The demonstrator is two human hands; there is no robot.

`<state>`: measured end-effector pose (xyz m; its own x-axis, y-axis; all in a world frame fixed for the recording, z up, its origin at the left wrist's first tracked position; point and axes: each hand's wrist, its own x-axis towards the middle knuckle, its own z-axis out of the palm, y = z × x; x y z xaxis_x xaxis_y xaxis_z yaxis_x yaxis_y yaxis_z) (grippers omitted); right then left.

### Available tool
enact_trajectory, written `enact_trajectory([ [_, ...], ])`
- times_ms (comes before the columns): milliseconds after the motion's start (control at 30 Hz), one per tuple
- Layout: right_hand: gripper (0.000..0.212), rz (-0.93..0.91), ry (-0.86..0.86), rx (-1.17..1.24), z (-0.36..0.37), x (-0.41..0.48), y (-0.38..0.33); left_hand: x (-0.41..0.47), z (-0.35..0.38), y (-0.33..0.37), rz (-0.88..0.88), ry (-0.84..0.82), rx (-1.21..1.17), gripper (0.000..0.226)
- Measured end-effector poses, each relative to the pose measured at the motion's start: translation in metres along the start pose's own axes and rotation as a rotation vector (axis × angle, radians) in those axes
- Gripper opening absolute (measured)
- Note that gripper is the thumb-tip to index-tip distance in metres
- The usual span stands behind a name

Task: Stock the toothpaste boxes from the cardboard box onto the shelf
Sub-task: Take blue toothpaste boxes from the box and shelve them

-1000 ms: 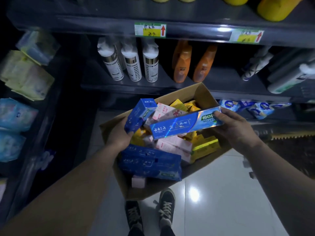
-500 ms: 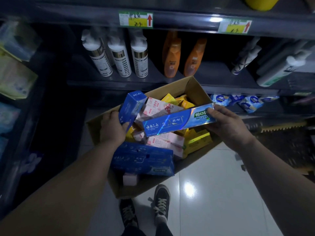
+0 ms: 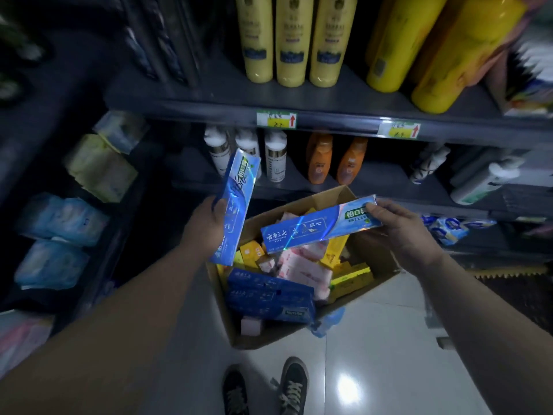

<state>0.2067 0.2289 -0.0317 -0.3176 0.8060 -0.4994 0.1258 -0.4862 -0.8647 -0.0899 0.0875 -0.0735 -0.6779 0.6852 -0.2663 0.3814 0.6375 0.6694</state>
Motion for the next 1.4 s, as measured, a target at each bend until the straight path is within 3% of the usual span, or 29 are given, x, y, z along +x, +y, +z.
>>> enact_trajectory([
  [167, 0.005, -0.104, -0.049, -0.078, 0.017, -0.021, -0.057, -0.032, -0.073, 0.026, -0.058, -0.005, -0.133, 0.048],
  [367, 0.009, -0.184, -0.196, -0.112, 0.062, -0.051, -0.122, -0.08, -0.156, 0.041, -0.19, -0.006, -0.357, 0.028],
  [500, 0.015, -0.254, -0.293, -0.166, 0.11, -0.074, -0.155, -0.114, -0.217, 0.034, -0.236, 0.005, -0.483, 0.064],
  [700, 0.018, -0.336, -0.488, -0.25, 0.19, -0.116, -0.18, -0.169, -0.298, 0.016, -0.2, 0.129, -0.628, 0.03],
  [833, 0.013, -0.379, -0.6, -0.285, 0.243, -0.159, -0.182, -0.218, -0.349, -0.007, -0.136, 0.217, -0.658, 0.053],
  [1000, 0.015, -0.41, -0.73, -0.283, 0.303, -0.222, -0.179, -0.293, -0.407, -0.036, -0.07, 0.294, -0.703, 0.061],
  [1233, 0.025, -0.437, -0.901, -0.259, 0.38, -0.316, -0.166, -0.397, -0.47, -0.08, -0.069, 0.514, -0.748, 0.023],
  [1400, 0.022, -0.471, -1.023, -0.302, 0.44, -0.376, -0.148, -0.469, -0.5, -0.114, -0.098, 0.709, -0.846, 0.019],
])
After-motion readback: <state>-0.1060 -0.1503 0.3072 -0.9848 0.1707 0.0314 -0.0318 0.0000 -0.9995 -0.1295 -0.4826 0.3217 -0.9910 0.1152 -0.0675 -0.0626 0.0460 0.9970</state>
